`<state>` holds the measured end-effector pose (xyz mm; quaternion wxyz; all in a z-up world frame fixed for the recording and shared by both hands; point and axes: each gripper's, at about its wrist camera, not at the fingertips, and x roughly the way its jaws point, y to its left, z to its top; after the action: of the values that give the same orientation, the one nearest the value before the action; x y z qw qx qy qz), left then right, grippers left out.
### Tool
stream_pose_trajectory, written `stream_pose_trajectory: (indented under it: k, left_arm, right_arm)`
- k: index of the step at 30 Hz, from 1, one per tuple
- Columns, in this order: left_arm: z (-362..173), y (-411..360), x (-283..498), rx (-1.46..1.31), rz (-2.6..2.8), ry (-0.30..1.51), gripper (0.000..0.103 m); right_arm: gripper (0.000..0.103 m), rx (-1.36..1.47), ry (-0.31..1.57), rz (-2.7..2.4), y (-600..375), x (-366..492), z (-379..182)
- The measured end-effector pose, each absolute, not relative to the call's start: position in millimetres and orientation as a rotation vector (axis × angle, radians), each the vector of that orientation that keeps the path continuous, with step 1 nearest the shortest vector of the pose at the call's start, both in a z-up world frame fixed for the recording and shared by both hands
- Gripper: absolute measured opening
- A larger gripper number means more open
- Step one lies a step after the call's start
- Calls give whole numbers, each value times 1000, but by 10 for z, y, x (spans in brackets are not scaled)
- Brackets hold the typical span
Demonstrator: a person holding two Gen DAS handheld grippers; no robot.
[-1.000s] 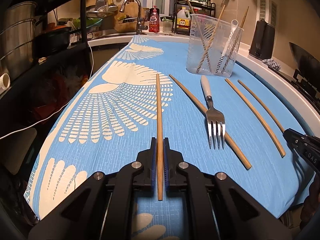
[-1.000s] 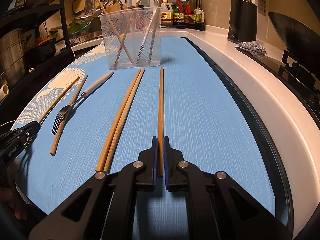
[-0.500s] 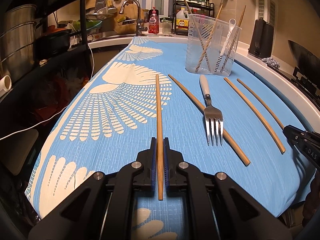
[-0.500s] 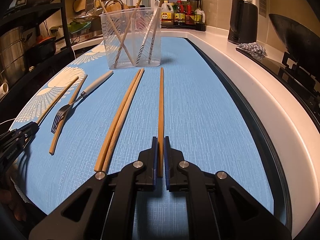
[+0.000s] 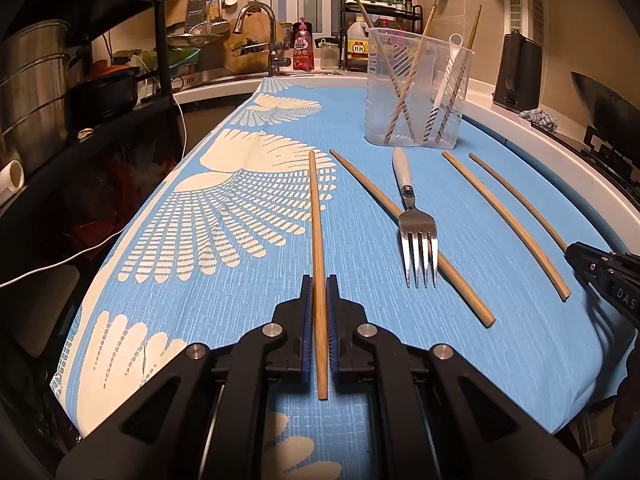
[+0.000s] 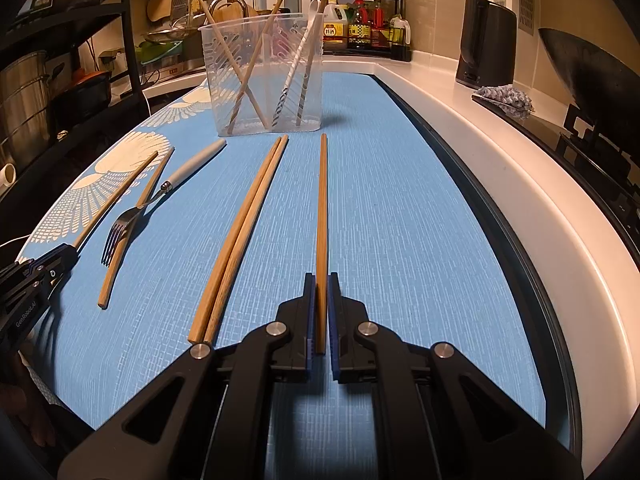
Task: Organize utensils
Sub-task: 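Carry the chopstick in the left tool to the container while the right tool carries its chopstick there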
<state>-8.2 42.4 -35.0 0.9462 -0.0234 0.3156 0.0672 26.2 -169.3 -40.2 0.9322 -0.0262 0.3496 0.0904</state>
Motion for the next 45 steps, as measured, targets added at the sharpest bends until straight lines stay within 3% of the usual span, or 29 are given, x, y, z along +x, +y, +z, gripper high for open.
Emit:
stream_pose_trajectory:
  k: [7,36,45]
  left_arm:
    - [-281,388,-114,-29,120,617,6]
    - [774,337,-386,45,69,336,6]
    - [1110,562,-150,-56,-11,400,6]
  right_arm:
    - [5,-39,713,182,-1722,237,-293]
    - [5,-36,445,169,-1917,70,1045]
    - [5,-16,435,208,-1882,162,1369]
